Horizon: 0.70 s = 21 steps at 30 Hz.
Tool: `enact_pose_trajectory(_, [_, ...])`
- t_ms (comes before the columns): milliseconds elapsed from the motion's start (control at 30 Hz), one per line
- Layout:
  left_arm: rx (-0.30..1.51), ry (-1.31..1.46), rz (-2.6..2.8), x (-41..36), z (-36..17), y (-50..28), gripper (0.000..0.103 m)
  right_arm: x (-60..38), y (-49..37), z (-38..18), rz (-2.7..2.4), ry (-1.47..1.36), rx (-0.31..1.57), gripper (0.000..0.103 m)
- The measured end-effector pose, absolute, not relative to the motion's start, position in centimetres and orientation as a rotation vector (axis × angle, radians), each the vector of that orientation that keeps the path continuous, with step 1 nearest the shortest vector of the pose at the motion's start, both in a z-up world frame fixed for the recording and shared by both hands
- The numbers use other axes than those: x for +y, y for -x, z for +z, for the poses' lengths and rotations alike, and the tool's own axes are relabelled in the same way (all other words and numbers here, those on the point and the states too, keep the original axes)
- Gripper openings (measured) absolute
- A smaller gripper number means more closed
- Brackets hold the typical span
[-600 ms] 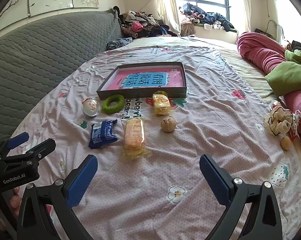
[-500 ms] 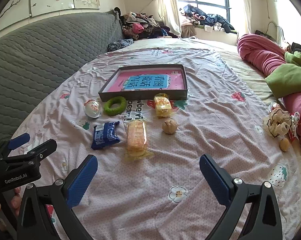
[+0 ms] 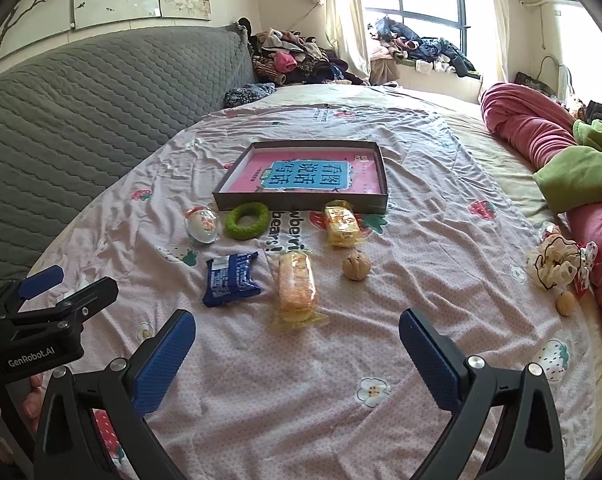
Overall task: Organize objects
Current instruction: 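Move both tools toward the items in front of the tray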
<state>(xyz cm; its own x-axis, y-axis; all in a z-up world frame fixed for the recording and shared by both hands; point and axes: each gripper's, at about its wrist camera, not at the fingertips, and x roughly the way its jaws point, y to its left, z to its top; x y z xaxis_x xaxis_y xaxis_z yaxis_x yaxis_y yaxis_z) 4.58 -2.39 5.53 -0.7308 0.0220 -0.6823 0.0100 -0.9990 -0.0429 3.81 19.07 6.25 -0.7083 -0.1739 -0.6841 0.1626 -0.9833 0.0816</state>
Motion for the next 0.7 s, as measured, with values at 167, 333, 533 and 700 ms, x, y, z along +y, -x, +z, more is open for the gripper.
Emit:
enact_pose_trajectory(167, [-0.062,1.140,2.925,-2.55,5.88,-4.54,0.103,18.79,-3.69,6.58,-2.736,-1.095,-0.036,0.103])
enact_pose_trajectory(333, [-0.069,1.130,2.929,-2.67,6.24,-4.41,0.103,18.61,-3.57,6.76,-2.733,-1.095,-0.042,0.103])
enact_pose_trajectory(533, [-0.072,1.126,2.930,-2.72,6.38,-4.23,0.103,18.42,-3.55,6.74,-2.716,-1.104,-0.030,0.103])
enact_pose_trajectory(700, [-0.067,1.129,2.928,-2.82,6.48,-3.98,0.103,18.21,-3.44,6.61,-2.714,-1.111,-0.022,0.103])
